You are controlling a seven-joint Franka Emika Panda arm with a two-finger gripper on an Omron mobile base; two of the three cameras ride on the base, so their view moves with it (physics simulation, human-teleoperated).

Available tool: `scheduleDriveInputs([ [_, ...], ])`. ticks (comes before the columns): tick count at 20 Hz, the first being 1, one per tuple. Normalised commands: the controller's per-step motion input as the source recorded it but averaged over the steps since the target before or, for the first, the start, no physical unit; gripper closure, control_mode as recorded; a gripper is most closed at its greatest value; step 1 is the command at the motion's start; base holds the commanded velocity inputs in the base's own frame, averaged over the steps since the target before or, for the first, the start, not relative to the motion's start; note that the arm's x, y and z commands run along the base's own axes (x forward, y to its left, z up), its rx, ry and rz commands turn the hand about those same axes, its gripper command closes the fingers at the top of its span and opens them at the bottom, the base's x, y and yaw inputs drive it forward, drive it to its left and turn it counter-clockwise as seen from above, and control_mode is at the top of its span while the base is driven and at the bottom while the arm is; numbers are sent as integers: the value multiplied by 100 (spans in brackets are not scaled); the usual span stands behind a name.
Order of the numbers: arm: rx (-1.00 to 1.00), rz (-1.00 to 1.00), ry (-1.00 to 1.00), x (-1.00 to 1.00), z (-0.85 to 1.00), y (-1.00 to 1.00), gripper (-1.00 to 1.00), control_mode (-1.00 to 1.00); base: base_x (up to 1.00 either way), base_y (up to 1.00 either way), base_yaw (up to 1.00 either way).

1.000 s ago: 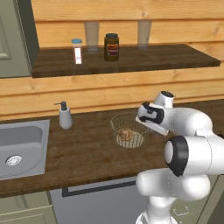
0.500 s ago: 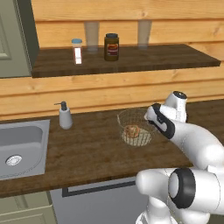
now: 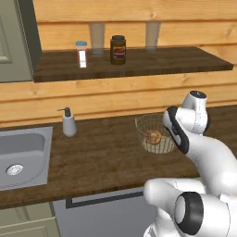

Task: Open the cabinet, pick up the bread from the cabinet and place it in the basket. Then move the basket to the dining counter.

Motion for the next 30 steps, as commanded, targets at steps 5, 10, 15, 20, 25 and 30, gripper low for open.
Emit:
scheduleDriveInputs([
  [5,0,-8,0,-75,52,-6,100,-100,0,0,0],
  [10,0,-1,-2,-47,40,0,100,-100,0,0,0],
  [15,0,0,0,0,0,0,100,-100,0,0,0],
  [20,0,0,-1,-4,0,0,100,-100,0,0,0],
  [25,0,-1,0,-14,-2,0,100,100,-40,0,-23],
  [30,0,0,0,0,0,0,100,100,-56,-1,-78],
])
